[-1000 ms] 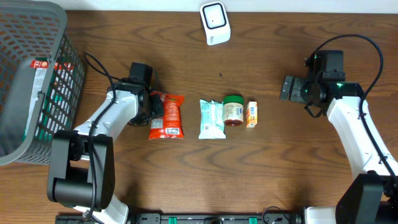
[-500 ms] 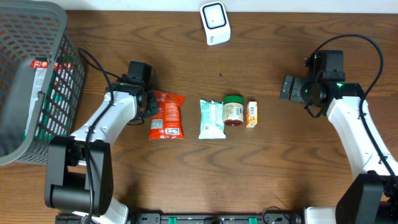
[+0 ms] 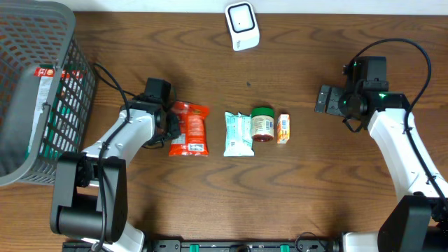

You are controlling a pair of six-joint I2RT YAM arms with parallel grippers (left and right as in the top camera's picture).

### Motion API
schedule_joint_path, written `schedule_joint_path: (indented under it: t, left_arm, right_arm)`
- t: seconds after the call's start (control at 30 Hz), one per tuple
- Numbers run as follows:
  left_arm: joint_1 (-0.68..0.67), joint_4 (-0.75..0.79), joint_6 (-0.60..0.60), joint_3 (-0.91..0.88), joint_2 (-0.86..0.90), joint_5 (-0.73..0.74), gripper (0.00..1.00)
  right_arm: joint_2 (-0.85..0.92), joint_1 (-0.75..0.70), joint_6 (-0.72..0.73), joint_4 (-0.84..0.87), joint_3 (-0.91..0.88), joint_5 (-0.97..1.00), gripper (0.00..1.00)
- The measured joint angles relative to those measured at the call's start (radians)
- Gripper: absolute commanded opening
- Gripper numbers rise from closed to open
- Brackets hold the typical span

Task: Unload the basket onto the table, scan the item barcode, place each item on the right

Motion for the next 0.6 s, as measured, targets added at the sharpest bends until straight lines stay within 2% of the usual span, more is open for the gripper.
schedule_joint_path:
  t: [0.37,0.6]
  left_arm:
    - [-0.011,0.008,-0.010,0.000,0.000,0.064,0.39]
    - [-0.089,0.022,-0.084,0.000,0.000,0.065,0.39]
  right_arm:
    - [0.000,0.000,0.000,0.000,0.000,0.000,0.99]
    - [0.000,0.000,0.000,0.000,0.000,0.000,0.99]
